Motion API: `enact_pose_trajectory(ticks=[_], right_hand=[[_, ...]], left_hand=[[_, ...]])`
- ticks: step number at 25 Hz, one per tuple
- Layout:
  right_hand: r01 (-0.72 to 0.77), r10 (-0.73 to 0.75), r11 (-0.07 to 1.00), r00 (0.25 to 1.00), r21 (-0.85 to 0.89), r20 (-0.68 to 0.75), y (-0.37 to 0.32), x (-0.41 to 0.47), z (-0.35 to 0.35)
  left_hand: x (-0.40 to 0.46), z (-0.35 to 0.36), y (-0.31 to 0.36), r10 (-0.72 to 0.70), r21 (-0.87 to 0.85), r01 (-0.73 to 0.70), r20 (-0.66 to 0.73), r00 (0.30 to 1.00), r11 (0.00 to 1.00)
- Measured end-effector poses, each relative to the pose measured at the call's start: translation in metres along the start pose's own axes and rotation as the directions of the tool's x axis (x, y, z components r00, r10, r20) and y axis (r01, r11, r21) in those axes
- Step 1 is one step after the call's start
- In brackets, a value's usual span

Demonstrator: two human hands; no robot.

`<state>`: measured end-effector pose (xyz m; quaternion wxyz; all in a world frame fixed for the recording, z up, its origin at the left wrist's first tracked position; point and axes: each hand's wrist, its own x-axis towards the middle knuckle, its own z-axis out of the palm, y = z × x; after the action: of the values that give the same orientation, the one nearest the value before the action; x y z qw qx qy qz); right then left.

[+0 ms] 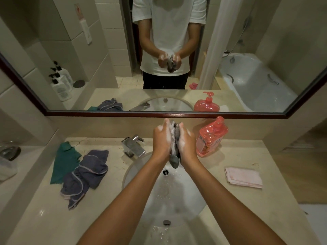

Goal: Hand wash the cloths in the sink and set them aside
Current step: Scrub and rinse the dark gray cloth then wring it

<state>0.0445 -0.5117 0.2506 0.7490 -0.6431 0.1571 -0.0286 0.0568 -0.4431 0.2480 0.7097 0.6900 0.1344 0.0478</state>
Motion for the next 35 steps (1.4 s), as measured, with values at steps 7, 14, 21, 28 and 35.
enact_pose_trajectory(ticks=[7, 14, 21, 28, 35], right_hand=[[-0.012, -0.049, 0.97, 0.968, 0.241, 0.245, 0.01, 0.007, -0.034], [-0.14, 0.168, 0.921, 0.985, 0.364, -0.045, -0.004, 0.027, -0.032], [-0.007, 0.01, 0.996, 0.999, -0.086, 0.043, 0.026, -0.026, -0.001], [-0.032, 0.016, 0.996, 0.985, -0.088, -0.173, 0.009, 0.001, 0.004], [0.041, -0.055, 0.994, 0.987, -0.096, -0.15, 0.003, 0.011, 0.006]], left_hand=[[0.01, -0.023, -0.002, 0.006, -0.268, 0.04, 0.167, 0.986, 0.963], [-0.013, -0.015, -0.017, -0.147, 0.085, 0.126, 0.322, 0.935, 0.988], [0.001, -0.002, 0.0, -0.069, 0.011, 0.073, -0.193, 0.979, 0.997], [-0.01, 0.007, -0.012, 0.033, 0.175, -0.006, -0.151, 0.988, 0.984], [-0.021, 0.005, -0.017, 0.075, 0.112, -0.065, -0.091, 0.993, 0.992]])
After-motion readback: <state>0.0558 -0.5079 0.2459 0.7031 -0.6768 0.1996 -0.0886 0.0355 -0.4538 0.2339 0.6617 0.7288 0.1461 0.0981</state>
